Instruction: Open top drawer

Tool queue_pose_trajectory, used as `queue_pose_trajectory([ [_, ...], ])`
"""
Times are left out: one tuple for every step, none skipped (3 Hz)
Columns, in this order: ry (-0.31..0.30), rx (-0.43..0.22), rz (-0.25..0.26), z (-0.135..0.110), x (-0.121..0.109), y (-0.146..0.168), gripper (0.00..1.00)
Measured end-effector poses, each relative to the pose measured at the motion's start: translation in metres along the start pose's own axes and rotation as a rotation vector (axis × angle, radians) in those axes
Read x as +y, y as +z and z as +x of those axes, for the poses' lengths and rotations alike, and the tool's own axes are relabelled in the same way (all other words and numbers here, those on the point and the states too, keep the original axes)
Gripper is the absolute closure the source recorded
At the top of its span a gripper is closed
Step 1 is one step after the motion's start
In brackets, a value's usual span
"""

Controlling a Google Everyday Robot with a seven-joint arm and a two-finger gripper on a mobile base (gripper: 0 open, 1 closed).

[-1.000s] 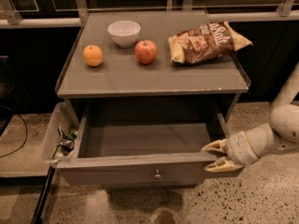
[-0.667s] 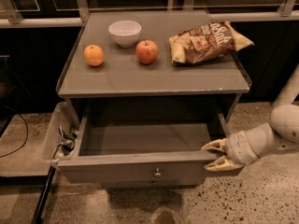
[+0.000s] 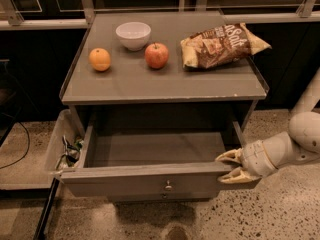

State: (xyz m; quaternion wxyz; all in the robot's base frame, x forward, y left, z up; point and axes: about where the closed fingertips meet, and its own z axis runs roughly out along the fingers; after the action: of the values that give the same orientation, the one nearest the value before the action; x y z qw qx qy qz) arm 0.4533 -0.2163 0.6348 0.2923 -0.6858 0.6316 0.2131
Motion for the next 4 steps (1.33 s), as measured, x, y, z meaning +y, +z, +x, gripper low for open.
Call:
queue_pose_trajectory([
  [-0.015,-0.015,-0.014,-0.004,-0.001,0.002,0.23],
  [-0.041,-0.028,-0.021,-0.012,0.002,-0.001,0.01],
  [-0.079,-0.034,-0.018,-0.023,0.01,-0.008,1.0],
  [-0.103,-0.036,-0.007,-0.029,0.019,-0.017,1.0],
])
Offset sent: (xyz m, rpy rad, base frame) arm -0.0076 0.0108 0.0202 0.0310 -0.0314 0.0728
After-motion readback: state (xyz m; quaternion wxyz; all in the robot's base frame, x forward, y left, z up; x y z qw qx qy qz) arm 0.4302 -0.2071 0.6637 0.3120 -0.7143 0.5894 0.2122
